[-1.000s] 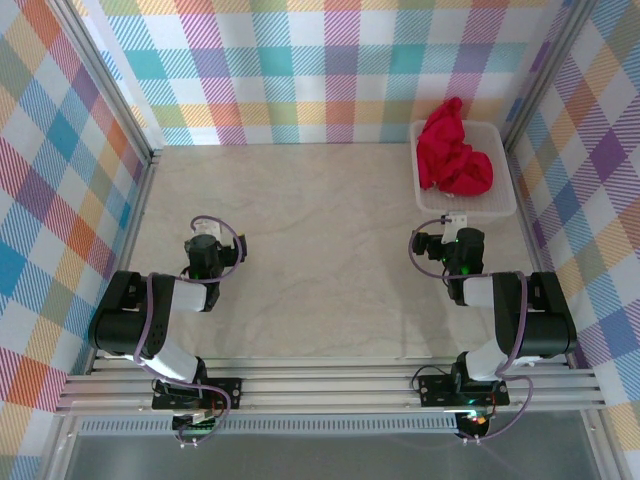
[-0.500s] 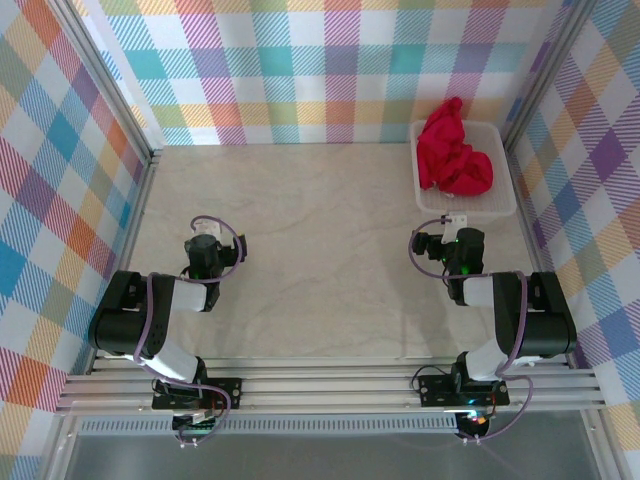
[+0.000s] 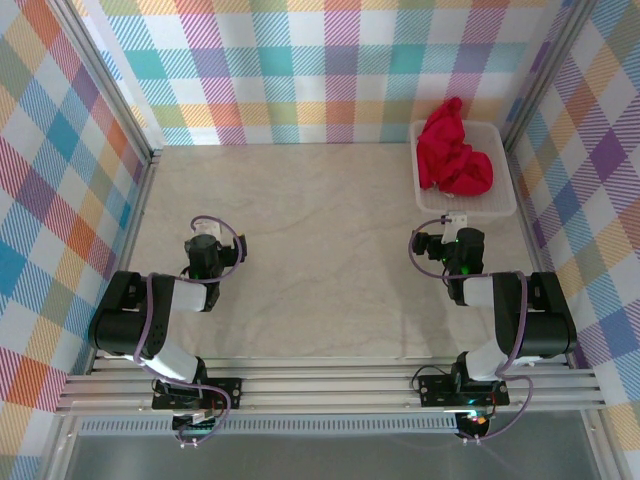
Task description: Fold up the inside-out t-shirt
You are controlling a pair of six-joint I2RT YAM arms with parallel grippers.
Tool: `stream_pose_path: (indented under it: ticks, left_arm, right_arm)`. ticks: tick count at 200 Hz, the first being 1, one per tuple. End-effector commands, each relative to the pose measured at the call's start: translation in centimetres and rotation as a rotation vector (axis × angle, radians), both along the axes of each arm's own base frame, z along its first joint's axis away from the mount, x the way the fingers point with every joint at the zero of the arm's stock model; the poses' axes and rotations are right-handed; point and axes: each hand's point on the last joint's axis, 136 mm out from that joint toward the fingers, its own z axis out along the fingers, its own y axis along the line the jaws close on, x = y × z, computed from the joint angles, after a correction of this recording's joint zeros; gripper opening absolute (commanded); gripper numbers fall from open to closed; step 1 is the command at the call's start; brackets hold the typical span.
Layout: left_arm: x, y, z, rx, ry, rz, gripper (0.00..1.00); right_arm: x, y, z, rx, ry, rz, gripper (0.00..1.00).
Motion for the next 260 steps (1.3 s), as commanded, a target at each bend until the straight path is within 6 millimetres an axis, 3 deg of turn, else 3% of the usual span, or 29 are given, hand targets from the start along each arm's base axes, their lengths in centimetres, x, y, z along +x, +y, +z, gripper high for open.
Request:
stream_pose_path:
  ticks: [1, 21, 35, 53, 69, 99, 124, 147, 194, 213, 235, 245, 252, 260]
  left_arm:
    - [0.3, -0.7, 3.8, 0.006, 0.036, -0.009, 1.0]
    - [-0.6, -2.2, 8.9, 0.032, 0.054, -0.046, 1.0]
    - [-1.8, -3.6, 12.1, 0.017, 0.004, -0.08, 1.0]
    - [-3.3, -3.1, 15.1, -0.073, -0.036, -0.022, 1.0]
    - [-5.5, 0.0, 15.5, -0.16, 0.021, 0.206, 1.0]
    - [-6.5, 0.6, 15.9, -0.169, 0.037, 0.245, 1.0]
    - [-7.0, 2.1, 14.6, -0.215, 0.055, 0.376, 1.0]
    - [-6.4, 2.2, 13.1, -0.218, 0.087, 0.408, 1.0]
    - [-6.0, -0.4, 12.0, -0.301, 0.103, 0.268, 1.0]
    - [-6.0, -1.5, 12.3, -0.35, 0.067, 0.199, 1.0]
    - [-5.9, -2.7, 12.1, -0.378, 0.075, 0.13, 1.0]
    - [-5.8, -3.2, 11.9, -0.385, 0.089, 0.109, 1.0]
    - [-5.8, -3.3, 11.7, -0.389, 0.099, 0.105, 1.0]
    - [-5.8, -3.3, 11.8, -0.395, 0.104, 0.109, 1.0]
  right_arm:
    - [-0.3, -1.2, 3.6, -0.004, -0.022, -0.066, 1.0]
    - [-1.0, -4.0, 8.8, 0.02, 0.006, -0.249, 1.0]
    - [-1.2, -4.6, 12.2, 0.056, -0.009, -0.304, 1.0]
    - [-1.1, -5.5, 15.7, 0.164, -0.044, -0.4, 1.0]
    - [-1.1, -6.3, 16.8, 0.278, -0.038, -0.502, 1.0]
    - [1.6, -5.2, 18.1, 0.333, -0.029, -0.443, 1.0]
    - [5.3, -4.5, 16.5, 0.354, 0.062, -0.432, 1.0]
    - [9.6, -4.8, 13.0, 0.366, 0.157, -0.474, 0.99]
    - [16.9, -8.3, 3.6, 0.483, 0.371, -0.629, 0.9]
    - [19.1, -9.4, 1.4, 0.526, 0.398, -0.649, 0.87]
    - [21.1, -9.8, 0.5, 0.484, 0.415, -0.647, 0.84]
    - [21.6, -9.9, 0.1, 0.475, 0.429, -0.644, 0.73]
    - [21.7, -9.8, 0.1, 0.475, 0.439, -0.642, 0.57]
    - [21.7, -9.5, 0.5, 0.488, 0.446, -0.633, 0.32]
